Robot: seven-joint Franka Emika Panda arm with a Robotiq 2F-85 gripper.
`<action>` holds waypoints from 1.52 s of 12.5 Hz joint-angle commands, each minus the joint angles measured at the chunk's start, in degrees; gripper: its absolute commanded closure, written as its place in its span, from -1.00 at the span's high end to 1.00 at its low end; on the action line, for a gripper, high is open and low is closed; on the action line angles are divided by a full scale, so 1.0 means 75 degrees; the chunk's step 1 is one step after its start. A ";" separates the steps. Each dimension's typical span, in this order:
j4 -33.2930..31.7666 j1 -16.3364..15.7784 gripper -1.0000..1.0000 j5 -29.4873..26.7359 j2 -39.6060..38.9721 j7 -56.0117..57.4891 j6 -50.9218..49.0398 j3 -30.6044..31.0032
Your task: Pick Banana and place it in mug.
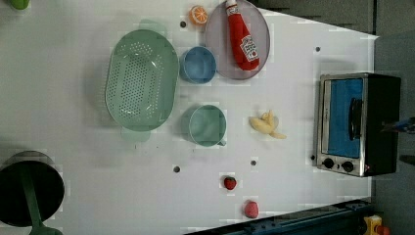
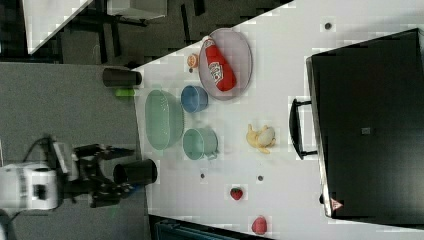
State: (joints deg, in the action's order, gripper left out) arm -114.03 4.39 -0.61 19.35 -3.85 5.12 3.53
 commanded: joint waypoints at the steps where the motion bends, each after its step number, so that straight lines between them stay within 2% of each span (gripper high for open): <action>1: -0.0575 0.0290 1.00 -0.0026 -0.0612 0.0391 0.0384 -0.0043; 3: -0.1078 0.0288 1.00 -0.0026 -0.0847 0.0465 0.0942 -0.0038; 5: -0.1974 0.0288 1.00 -0.0026 -0.1483 0.0933 0.2444 -0.0030; 10: -0.2994 0.0289 1.00 -0.0026 -0.2751 0.2662 0.4872 -0.0039; 14: -0.3386 0.0290 1.00 -0.0026 -0.3857 0.3783 0.6567 -0.0040; 19: -0.3469 0.0287 1.00 -0.0026 -0.5007 0.3806 0.7856 -0.0032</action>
State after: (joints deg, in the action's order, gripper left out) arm -138.43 6.53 0.25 -20.39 22.42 62.44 3.22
